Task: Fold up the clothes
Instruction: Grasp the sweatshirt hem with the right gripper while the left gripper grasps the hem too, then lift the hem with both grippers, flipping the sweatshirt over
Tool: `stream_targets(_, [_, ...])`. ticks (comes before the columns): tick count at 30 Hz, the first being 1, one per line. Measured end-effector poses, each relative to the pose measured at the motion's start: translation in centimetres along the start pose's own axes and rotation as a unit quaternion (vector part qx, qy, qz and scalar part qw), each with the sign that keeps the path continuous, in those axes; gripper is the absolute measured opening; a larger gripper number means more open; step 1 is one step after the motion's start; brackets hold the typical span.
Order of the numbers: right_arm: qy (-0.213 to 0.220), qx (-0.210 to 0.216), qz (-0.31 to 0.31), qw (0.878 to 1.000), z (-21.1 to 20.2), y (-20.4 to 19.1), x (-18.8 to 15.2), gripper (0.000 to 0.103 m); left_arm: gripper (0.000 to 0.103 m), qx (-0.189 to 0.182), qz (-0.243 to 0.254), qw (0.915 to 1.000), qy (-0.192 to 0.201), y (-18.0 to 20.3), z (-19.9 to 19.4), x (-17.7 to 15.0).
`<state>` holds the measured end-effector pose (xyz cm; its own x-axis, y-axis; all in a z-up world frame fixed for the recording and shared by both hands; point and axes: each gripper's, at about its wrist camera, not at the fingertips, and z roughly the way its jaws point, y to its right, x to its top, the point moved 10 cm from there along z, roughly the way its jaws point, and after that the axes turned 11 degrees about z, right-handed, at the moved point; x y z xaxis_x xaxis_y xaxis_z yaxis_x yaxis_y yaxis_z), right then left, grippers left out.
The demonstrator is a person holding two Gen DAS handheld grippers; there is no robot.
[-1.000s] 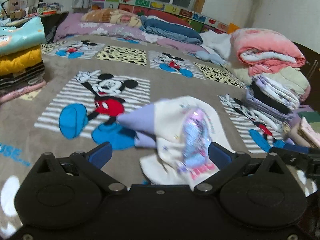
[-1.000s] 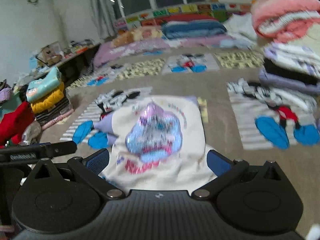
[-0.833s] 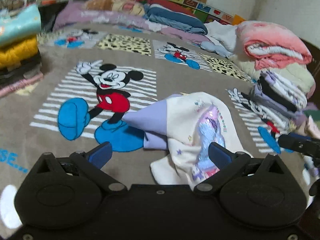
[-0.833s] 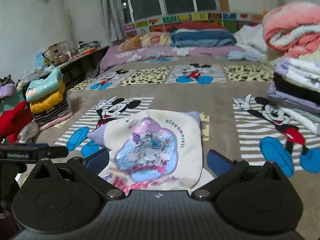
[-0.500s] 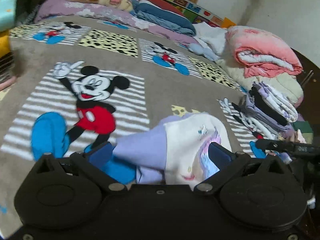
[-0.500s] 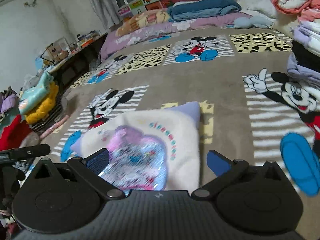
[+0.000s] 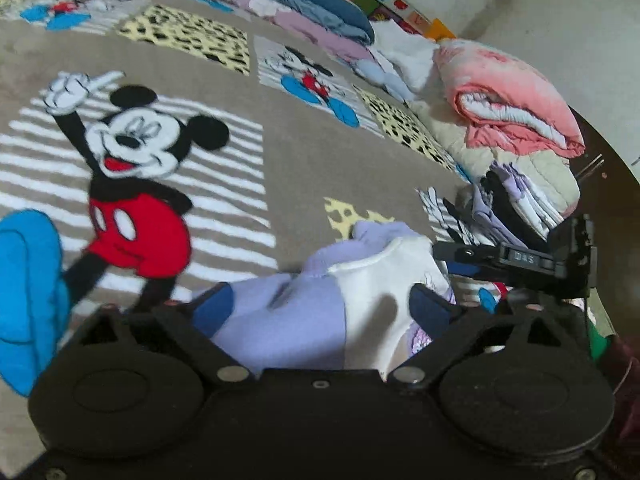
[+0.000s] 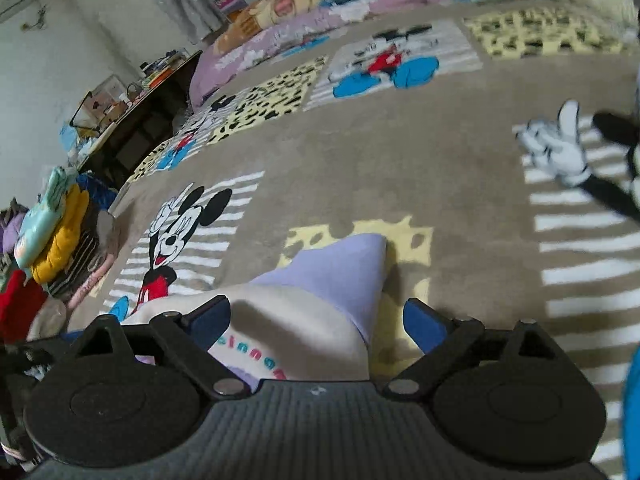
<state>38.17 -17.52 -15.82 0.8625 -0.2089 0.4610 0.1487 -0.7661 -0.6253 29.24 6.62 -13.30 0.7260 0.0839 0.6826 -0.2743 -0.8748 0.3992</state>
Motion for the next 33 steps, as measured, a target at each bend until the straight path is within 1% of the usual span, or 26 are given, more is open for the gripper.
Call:
stream_targets(1, [-0.004,0.008,0.006,1.0,0.5,0.1,-0.1,0.076,0.058,-0.004,0.001,1.0,-0.004,0.2,0.2,-0.2])
stream_targets(2, [-0.004,0.012,0.004,1.0,0.7,-0.1,-0.3,0.049,0.041,-0.003,0.009,0.9999,-0.005,0.6,0.3,-0.3])
stream_targets(3, [-0.005,0.016,0.002,1.0,0.8,-0.2,-0.5,0.038,0.035,0.004,0.027,0.9996,-0.003,1.1,0.4,-0.3])
stream_targets(4, [-0.005,0.02,-0.001,1.0,1.0,-0.4,-0.6,0.03,0.031,0.008,0.043,0.999,0.0,1.6,0.2,-0.4])
stream_targets(5, [0.003,0.023,-0.011,1.0,0.8,-0.7,-0.7,0.024,0.022,0.01,0.058,0.9983,0.004,2.2,-0.1,-0.5])
stream_targets(6, [0.012,0.027,-0.018,0.999,0.3,-1.0,-0.8,0.021,0.018,0.011,0.072,0.9973,0.008,2.8,-0.4,-0.7])
stream_targets(7, [0.02,0.032,-0.024,0.999,-0.2,-1.3,-0.9,0.016,0.015,0.014,0.09,0.9958,0.012,3.3,-0.8,-0.9])
stream_targets(8, [0.028,0.039,-0.027,0.998,-1.0,-1.6,-1.1,0.014,0.015,0.018,0.109,0.9937,0.017,4.0,-1.1,-1.1])
stream_targets(13, [0.069,0.059,-0.043,0.995,-5.8,-2.9,-2.1,0.012,0.014,0.022,0.2,0.979,0.037,7.5,-3.5,-2.7])
stream_targets(16, [0.079,0.069,-0.054,0.993,-9.4,-3.4,-3.8,0.012,0.014,0.022,0.236,0.9709,0.037,9.4,-4.6,-4.3])
stream_targets(20, [0.071,0.066,-0.075,0.992,-13.1,-3.9,-7.2,0.012,0.014,0.021,0.268,0.9628,0.031,11.3,-5.7,-7.0])
stream_targets(22, [0.062,0.06,-0.085,0.993,-14.7,-3.9,-9.3,0.012,0.014,0.024,0.288,0.9571,0.025,12.1,-5.9,-8.6])
stream_targets(24, [0.049,0.046,-0.094,0.993,-15.5,-3.7,-11.2,0.012,0.014,0.029,0.307,0.9511,0.014,12.8,-5.9,-10.6])
stream_targets(27, [0.025,0.014,-0.116,0.993,-15.9,-3.1,-14.1,0.012,0.015,0.041,0.331,0.9428,-0.006,13.0,-5.3,-13.3])
stream_targets(28, [0.015,0.005,-0.122,0.992,-15.9,-2.9,-15.1,0.014,0.017,0.045,0.338,0.9401,-0.012,13.0,-5.2,-14.1])
stream_targets(29, [0.005,-0.004,-0.127,0.992,-15.9,-2.6,-16.0,0.016,0.025,0.047,0.343,0.938,-0.016,13.0,-5.2,-14.7])
stream_targets(30, [-0.004,-0.02,-0.138,0.99,-15.9,-2.4,-17.0,0.017,0.031,0.045,0.345,0.9375,-0.019,13.2,-5.2,-15.3])
stream_targets(31, [-0.013,-0.035,-0.149,0.988,-15.9,-2.3,-18.0,0.019,0.049,0.039,0.344,0.9381,-0.02,13.3,-5.4,-15.7])
stream_targets(32, [-0.022,-0.046,-0.16,0.986,-15.9,-2.2,-18.8,0.026,0.058,0.032,0.342,0.9389,-0.021,13.5,-5.6,-16.0])
stream_targets(33, [-0.028,-0.054,-0.174,0.983,-16.1,-2.4,-19.6,0.032,0.058,0.026,0.343,0.9387,-0.019,13.7,-5.8,-16.2])
